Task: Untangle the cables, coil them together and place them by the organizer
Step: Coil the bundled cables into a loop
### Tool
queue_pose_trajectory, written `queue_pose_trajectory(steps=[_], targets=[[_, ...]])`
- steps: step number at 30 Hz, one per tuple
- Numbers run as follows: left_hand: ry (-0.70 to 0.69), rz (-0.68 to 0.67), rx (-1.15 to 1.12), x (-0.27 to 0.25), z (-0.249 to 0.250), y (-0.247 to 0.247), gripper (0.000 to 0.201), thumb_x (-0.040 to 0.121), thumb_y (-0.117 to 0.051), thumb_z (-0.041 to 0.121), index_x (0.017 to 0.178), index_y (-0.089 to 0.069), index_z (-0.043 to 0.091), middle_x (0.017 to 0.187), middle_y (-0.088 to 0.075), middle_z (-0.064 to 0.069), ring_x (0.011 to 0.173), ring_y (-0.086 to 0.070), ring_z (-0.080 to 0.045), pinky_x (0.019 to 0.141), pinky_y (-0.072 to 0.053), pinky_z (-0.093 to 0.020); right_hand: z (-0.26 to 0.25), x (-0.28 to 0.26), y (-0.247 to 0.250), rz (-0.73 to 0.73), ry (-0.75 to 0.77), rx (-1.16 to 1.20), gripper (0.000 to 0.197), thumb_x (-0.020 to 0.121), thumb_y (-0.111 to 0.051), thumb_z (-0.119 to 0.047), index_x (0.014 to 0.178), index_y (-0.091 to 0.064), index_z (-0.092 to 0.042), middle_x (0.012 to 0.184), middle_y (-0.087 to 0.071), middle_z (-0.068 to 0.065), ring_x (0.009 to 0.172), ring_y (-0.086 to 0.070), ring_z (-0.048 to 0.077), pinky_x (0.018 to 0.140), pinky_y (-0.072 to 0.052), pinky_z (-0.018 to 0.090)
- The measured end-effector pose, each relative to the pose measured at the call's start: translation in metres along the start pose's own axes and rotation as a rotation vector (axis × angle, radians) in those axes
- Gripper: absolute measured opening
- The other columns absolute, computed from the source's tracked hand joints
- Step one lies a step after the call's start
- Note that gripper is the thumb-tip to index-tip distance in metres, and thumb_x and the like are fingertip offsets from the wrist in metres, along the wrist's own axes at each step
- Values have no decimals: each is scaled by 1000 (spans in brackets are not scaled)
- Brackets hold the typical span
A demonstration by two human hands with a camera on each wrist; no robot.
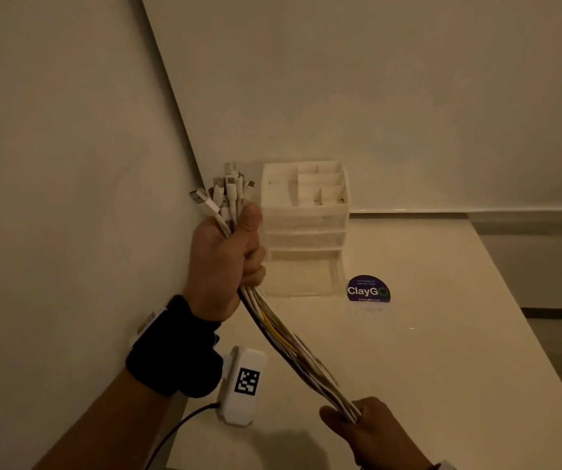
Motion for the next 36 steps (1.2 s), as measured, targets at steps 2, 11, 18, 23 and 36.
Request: queue_pose_trajectory(steps=[2, 11, 18, 23, 36], targets=[[-44, 64, 37, 3, 3, 4, 46, 96, -53, 33, 65, -24, 16, 54, -15, -3, 37, -14, -10, 40, -19, -15, 1, -3, 1, -43, 0, 38, 51, 77, -73, -48, 47, -43, -20, 44, -37, -3, 46, -42, 9, 52, -31, 24], [-122, 372, 74, 14, 0, 37, 42, 98, -45, 40, 65, -32, 18, 53, -26, 3, 39, -27, -12, 37, -26, -17, 3, -1, 1, -24, -65, 32, 47, 81, -73, -40, 43, -51, -25, 47, -41, -3, 48, -45, 9, 55, -31, 23], [-85, 538, 213, 15, -10, 77, 37, 97, -55, 32, 67, -36, 21, 44, -30, 7, 32, -23, -9, 38, -24, -16, 2, -23, 0, 195, 48, -136, 40, 72, -65, -69, 49, -58, -37, 46, -56, -15, 62, -59, -8, 57, -37, 3], [32, 491, 585, 7, -20, 106, 33, 76, -69, 19, 50, -49, 23, 41, -41, 5, 40, -38, -18, 48, -35, -29, -33, -68, 37, 268, 371, -588, 21, 53, -49, -51, 57, -28, -50, 34, -17, -15, 32, -30, -13, 39, -24, -2], [-17, -42, 475, -51, -59, -19, 38, 79, -74, 11, 52, -55, 30, 47, -56, 10, 46, -52, -1, 53, -45, -18, -143, -67, 81, 124, 702, 316, 20, 53, -58, -16, 54, -43, -4, 53, -31, 25, 45, -32, 32, 44, -26, 41]])
Point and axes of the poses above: each hand's wrist, its own x-axis towards the middle knuckle, its own y-axis out of the back of the hand, z = x × y, the point moved 3 cm from there along x, towards the middle knuckle
